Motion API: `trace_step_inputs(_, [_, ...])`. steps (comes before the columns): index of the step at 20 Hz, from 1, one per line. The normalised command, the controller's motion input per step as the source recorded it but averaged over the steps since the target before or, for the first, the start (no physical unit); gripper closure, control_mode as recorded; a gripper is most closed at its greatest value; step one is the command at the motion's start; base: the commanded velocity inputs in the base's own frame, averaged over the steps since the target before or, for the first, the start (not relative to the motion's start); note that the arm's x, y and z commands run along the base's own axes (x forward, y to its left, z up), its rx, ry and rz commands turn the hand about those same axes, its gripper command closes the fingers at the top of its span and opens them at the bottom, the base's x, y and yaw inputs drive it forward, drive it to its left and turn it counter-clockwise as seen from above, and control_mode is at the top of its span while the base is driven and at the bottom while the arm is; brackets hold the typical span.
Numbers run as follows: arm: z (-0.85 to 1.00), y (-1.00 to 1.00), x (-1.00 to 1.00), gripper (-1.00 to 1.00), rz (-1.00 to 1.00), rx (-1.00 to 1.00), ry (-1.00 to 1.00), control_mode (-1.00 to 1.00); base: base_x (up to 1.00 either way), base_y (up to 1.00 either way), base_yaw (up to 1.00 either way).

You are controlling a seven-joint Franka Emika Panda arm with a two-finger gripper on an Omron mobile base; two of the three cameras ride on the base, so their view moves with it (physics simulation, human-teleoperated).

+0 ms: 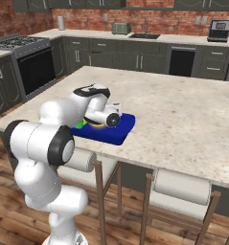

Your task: There is a tray on the dining counter. Grab the cup, mug, and pitcher and place them on the tray. The pitcher may be placed next to the tray if it cannot fit the tray.

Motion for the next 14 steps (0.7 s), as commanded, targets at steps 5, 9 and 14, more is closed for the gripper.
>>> trace_step_inputs(5, [-0.07,0.0,0.31,1.0,0.01,0.0,0.0,-1.0,0.0,0.0,0.0])
trace_step_inputs(9, [-0.23,0.0,0.23,1.0,0.04,0.0,0.0,-1.0,0.0,0.0,0.0])
trace_step_inputs(14, [-0.29,0.0,0.15,1.0,0.06,0.0,0.0,-1.0,0.0,0.0,0.0])
